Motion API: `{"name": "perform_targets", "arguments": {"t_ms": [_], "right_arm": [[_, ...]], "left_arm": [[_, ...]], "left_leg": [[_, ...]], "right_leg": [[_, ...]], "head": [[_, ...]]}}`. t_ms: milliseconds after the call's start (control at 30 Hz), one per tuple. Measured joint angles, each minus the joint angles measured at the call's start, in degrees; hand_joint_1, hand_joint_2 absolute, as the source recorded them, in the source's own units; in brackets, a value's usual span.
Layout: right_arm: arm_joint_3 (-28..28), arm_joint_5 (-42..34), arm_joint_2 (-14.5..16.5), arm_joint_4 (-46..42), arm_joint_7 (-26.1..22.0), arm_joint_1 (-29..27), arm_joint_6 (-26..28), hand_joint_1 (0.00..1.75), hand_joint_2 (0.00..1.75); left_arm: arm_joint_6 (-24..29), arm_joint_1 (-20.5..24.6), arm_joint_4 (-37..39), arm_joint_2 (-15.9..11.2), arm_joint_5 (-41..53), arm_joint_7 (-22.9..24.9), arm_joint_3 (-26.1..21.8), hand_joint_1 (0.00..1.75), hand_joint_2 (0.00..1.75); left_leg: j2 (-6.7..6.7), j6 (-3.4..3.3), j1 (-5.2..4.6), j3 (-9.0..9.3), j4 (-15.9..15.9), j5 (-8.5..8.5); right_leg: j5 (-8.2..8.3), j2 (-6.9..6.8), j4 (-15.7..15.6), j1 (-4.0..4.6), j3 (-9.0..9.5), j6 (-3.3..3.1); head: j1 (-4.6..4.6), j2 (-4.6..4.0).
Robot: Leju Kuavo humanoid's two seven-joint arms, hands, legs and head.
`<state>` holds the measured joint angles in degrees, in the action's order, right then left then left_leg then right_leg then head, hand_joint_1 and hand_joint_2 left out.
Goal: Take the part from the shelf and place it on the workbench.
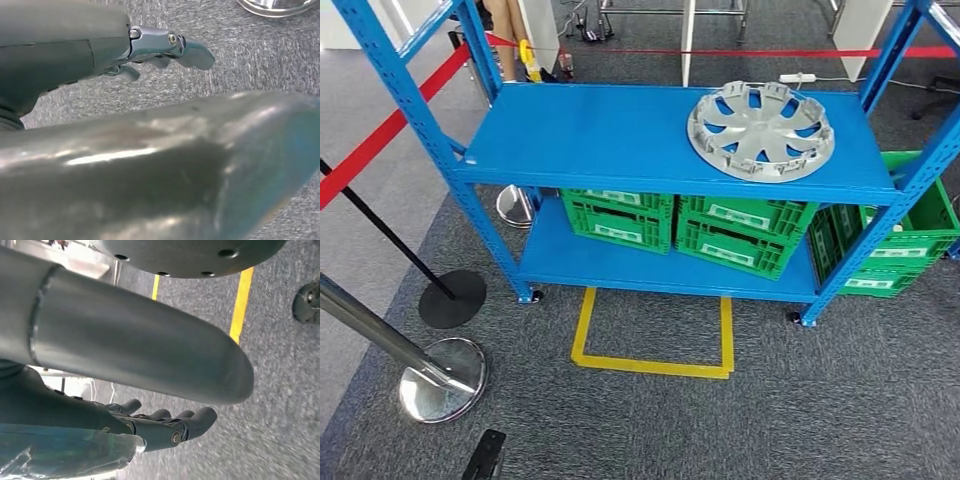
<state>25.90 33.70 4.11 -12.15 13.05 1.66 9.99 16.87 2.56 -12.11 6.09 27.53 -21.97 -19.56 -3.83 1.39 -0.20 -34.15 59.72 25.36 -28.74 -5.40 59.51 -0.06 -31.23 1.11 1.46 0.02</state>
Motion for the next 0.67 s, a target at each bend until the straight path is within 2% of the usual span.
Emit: {"name": "perform_targets", "arguments": {"t_ms": [33, 100, 133, 200, 233, 267, 300, 333, 367, 400, 433, 500, 533, 633, 667], "right_arm": [[0.0, 0.0, 0.0, 0.0, 0.0, 0.0, 0.0, 0.00, 0.00], [0.0, 0.0, 0.0, 0.0, 0.0, 0.2, 0.0, 0.00, 0.00], [0.0, 0.1, 0.0, 0.0, 0.1, 0.3, 0.0, 0.00, 0.00], [0.0, 0.0, 0.0, -0.1, 0.1, 0.2, 0.0, 0.00, 0.00], [0.0, 0.0, 0.0, -0.1, 0.1, 0.1, 0.0, 0.00, 0.00], [0.1, -0.1, 0.0, 0.0, 0.1, -0.1, 0.1, 0.00, 0.00], [0.2, -0.2, 0.0, 0.0, 0.1, -0.1, 0.1, 0.00, 0.00], [0.3, -0.3, 0.0, 0.0, 0.1, -0.1, 0.1, 0.00, 0.00], [0.3, -0.3, 0.0, 0.0, 0.1, -0.1, 0.0, 0.00, 0.00], [0.3, -0.3, 0.0, 0.0, 0.1, -0.1, -0.1, 0.00, 0.00], [0.3, -0.4, 0.0, 0.0, 0.2, -0.1, -0.2, 0.00, 0.00], [0.4, -0.4, 0.1, 0.0, 0.2, 0.0, -0.4, 0.00, 0.00], [0.5, -0.5, 0.2, 0.0, 0.2, 0.0, -0.5, 0.00, 0.00], [0.8, -0.7, 0.3, -0.1, 0.2, 0.1, -0.6, 0.00, 0.00], [0.8, -0.7, 0.3, -0.1, 0.3, 0.1, -0.6, 0.00, 0.00]], "left_arm": [[0.0, 0.1, 0.0, 0.0, 0.0, 0.0, 0.0, 0.00, 0.00], [0.0, 0.0, 0.0, 0.0, 0.0, 0.0, 0.0, 0.00, 0.00], [0.0, -0.1, 0.0, 0.0, 0.0, 0.0, 0.0, 0.00, 0.00], [0.1, -0.1, 0.0, 0.0, 0.0, 0.0, -0.1, 0.00, 0.00], [0.1, 0.0, 0.0, 0.0, -0.1, 0.0, -0.1, 0.00, 0.00], [0.0, 0.0, 0.0, 0.0, -0.1, 0.0, -0.2, 0.00, 0.00], [0.0, 0.0, 0.0, 0.0, -0.1, 0.0, -0.2, 0.00, 0.00], [-0.1, -0.1, 0.0, 0.0, -0.1, 0.0, -0.2, 0.00, 0.00], [-0.3, -0.2, 0.0, 0.0, -0.1, -0.1, -0.3, 0.00, 0.00], [-0.4, -0.3, 0.0, 0.0, -0.2, -0.1, -0.3, 0.00, 0.00], [-0.4, -0.3, 0.0, 0.0, -0.2, -0.1, -0.4, 0.00, 0.00], [-0.5, -0.4, 0.0, 0.0, -0.4, -0.2, -0.7, 0.00, 0.00], [-0.6, -0.4, 0.0, -0.1, -0.5, -0.2, -0.8, 0.00, 0.00], [-0.6, -0.4, 0.0, -0.1, -0.7, -0.4, -1.1, 0.00, 0.00], [-0.6, -0.4, 0.0, -0.1, -0.7, -0.4, -1.1, 0.00, 0.00]], "left_leg": [[-0.60, -0.27, -0.17, 0.62, -1.4, -0.09], [0.55, -0.77, -0.10, 0.63, -1.8, -0.09], [1.27, -1.02, 0.06, 0.65, -2.0, -0.20], [2.54, -1.60, 0.41, 0.72, -2.2, -0.45], [3.13, -1.81, 0.47, 0.68, -2.2, -0.49], [3.72, -1.99, 0.47, 0.63, -2.2, -0.51], [4.28, -2.11, 0.46, 0.60, -2.2, -0.48], [4.79, -2.14, 0.45, 0.61, -2.2, -0.41], [5.21, -2.12, 0.45, 0.68, -2.2, -0.31], [5.56, -2.03, 0.48, 0.82, -2.2, -0.15], [5.84, -1.83, 0.48, 0.99, -2.2, 0.01], [6.20, -1.20, 0.26, 1.18, -2.0, 0.52], [6.28, -0.91, 0.16, 1.22, -2.0, 0.75], [6.21, -0.14, 0.32, 1.49, -1.9, 1.31], [6.16, 0.02, 0.39, 1.56, -1.8, 1.41]], "right_leg": [[-0.15, -0.63, -0.1, 0.20, 0.18, 0.27], [-0.33, -1.86, -0.3, 0.38, 0.61, 0.83], [-0.65, -1.41, -0.1, 0.32, 0.68, 1.18], [-2.85, 1.47, 3.1, 0.08, -0.62, 1.77], [-4.61, 3.30, 6.5, -0.03, -2.15, 1.95], [-6.36, 4.41, 10.4, -0.08, -4.04, 2.02], [-7.43, 4.94, 13.6, -0.09, -5.76, 2.06], [-7.48, 5.17, 15.2, -0.09, -6.81, 2.08], [-6.39, 5.25, 14.7, -0.12, -6.84, 2.08], [-4.42, 5.26, 12.0, -0.19, -5.76, 2.06], [-2.33, 5.31, 8.1, -0.31, -3.99, 2.06], [-0.35, 5.61, 1.6, -0.47, -0.98, 1.79], [-0.38, 5.75, 0.3, -0.45, -0.35, 1.49], [-0.85, 5.77, -0.1, -0.28, 0.42, 0.22], [-0.89, 5.75, -0.2, -0.27, 0.67, 0.01]], "head": [[-0.02, 0.00], [-0.14, 0.00], [-0.20, 0.00], [-0.45, 0.00], [-0.62, 0.00], [-0.72, 0.00], [-0.77, 0.00], [-0.83, 0.00], [-0.85, 0.00], [-0.86, 0.00], [-0.90, 0.00], [-0.89, 0.00], [-0.80, 0.00], [-0.60, 0.01], [-0.61, 0.01]]}}
